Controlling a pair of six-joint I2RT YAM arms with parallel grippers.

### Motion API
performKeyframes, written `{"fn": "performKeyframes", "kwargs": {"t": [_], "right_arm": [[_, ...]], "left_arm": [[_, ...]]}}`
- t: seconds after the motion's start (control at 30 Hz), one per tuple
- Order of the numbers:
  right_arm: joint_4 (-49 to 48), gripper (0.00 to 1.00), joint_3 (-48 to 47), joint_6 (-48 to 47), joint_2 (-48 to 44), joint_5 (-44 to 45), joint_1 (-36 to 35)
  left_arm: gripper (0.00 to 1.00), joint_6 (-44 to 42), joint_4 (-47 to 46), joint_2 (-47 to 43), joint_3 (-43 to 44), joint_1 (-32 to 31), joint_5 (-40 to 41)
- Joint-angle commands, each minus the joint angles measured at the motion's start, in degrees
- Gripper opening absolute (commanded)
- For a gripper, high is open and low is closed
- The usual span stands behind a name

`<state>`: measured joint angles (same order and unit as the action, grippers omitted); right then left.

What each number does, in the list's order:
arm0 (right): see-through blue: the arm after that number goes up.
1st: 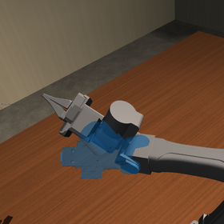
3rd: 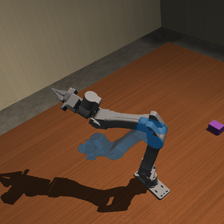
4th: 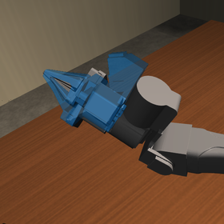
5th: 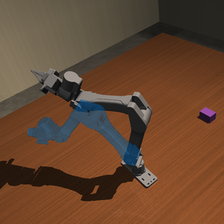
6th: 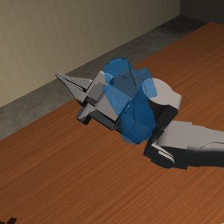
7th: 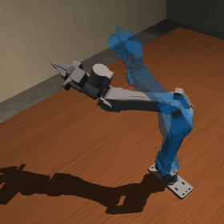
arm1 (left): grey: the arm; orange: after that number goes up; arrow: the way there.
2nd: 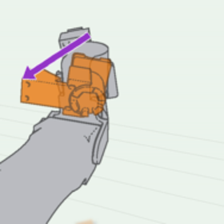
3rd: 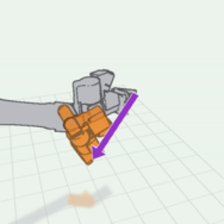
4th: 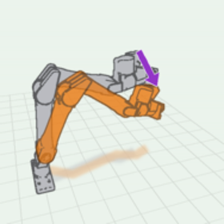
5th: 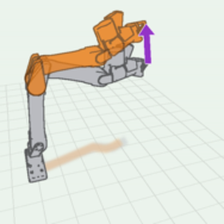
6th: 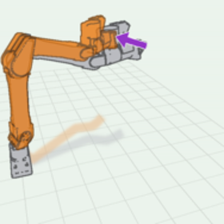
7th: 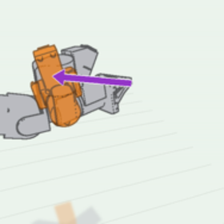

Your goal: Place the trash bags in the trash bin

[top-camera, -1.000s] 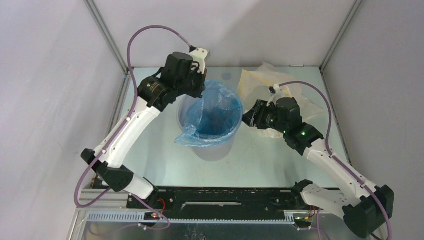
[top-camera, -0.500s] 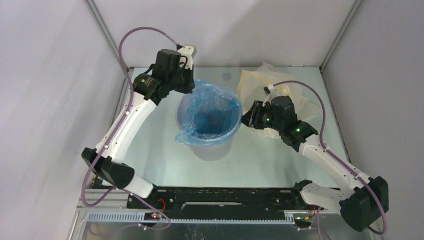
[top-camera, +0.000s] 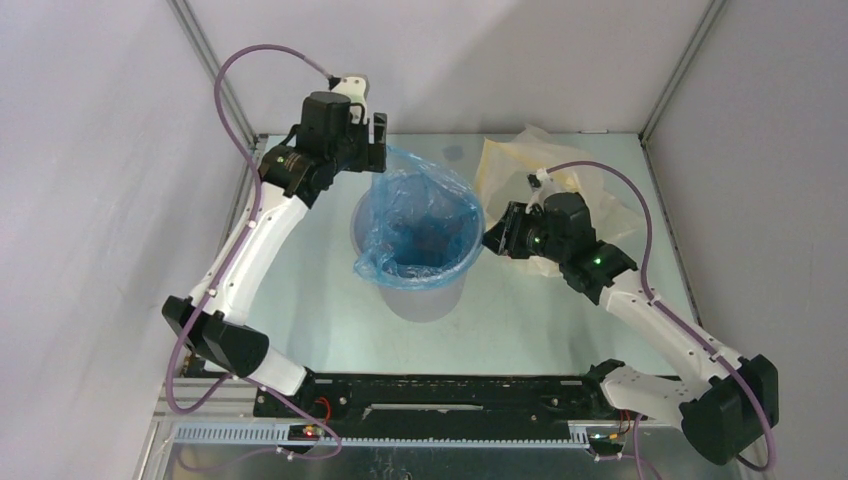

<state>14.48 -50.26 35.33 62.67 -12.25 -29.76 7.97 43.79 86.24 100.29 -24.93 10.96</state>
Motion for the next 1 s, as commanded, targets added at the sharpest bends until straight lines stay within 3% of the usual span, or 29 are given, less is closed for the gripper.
{"fn": "performKeyframes", "kwargs": {"t": [0.0,0.07,0.13,0.27,0.37,0.5,0.67,0.97], "right_arm": [[-0.78,0.42,-0.09,-1.43,-2.64,0.17,0.35],[-0.5,0.45,-0.22,-2.14,-3.48,0.69,0.83],[0.39,0.48,-0.91,-3.15,-4.3,1.12,1.34],[2.68,0.6,-3.72,-6.85,-5.33,1.68,1.85],[2.99,0.73,-6.25,-12.12,-6.32,0.92,1.9],[3.73,0.76,-11.28,-20.28,-6.05,-1.54,1.9],[5.05,0.69,-18.52,-24.98,-0.91,-5.19,1.98],[7.13,0.6,-34.09,-30.05,14.29,-16.69,2.24]], "left_arm": [[0.83,3.17,-4.12,-1.27,1.59,2.04,-7.95],[0.9,6.22,-5.2,-1.89,0.62,3.19,-14.72],[0.93,7.52,-5.32,-2.88,0.16,3.56,-16.47],[0.95,8.57,-4.96,-6.06,-1.85,4.7,-19.93],[0.94,9.05,-3.65,-7.61,-2.98,5.48,-25.65],[0.99,8.65,-0.69,-9.42,-2.91,5.5,-27.68],[0.99,7.87,3.04,-12.45,-2.93,4.96,-22.67],[0.93,7.52,7.92,-21.97,-11.21,-7.61,-1.3]]}}
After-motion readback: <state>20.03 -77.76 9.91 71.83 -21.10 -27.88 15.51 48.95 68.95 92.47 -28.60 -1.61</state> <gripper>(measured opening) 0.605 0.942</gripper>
